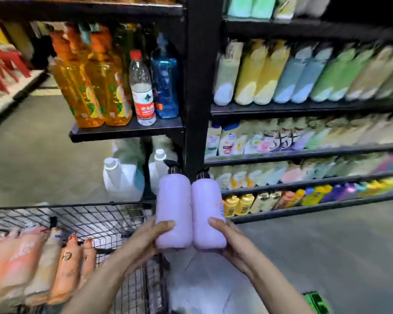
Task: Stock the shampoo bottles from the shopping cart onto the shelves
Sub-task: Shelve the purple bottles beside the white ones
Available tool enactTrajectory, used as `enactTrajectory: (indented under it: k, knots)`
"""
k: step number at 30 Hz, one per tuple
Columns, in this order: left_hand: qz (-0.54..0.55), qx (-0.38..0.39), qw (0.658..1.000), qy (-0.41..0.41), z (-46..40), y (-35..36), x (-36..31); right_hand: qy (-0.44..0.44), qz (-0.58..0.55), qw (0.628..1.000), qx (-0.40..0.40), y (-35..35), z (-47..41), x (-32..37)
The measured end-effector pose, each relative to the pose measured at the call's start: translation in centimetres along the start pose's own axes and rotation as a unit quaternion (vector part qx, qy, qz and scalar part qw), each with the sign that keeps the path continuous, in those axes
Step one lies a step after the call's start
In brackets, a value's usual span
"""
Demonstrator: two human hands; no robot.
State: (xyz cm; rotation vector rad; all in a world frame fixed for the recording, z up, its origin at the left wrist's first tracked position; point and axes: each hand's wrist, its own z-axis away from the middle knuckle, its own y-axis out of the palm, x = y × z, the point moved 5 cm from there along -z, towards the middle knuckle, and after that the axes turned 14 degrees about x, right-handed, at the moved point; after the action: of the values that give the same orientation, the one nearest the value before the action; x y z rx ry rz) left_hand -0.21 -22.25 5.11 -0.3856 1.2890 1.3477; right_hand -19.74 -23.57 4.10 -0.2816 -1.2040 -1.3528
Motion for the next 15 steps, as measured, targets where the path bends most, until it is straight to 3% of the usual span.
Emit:
enactTrajectory:
  k: [8,15]
  knots:
    - [0.002,0.088,0.994,0.057,-9.7,15.8,-1.8,-0.122,0.073,0.99,0.013,-11.4,9.3,10.5]
    - [-0.077,0.097,0.987,0.098,-16.4,23.0,-5.1,-0.194,0.109,0.975,-0.003,-17.3,12.8,17.8]
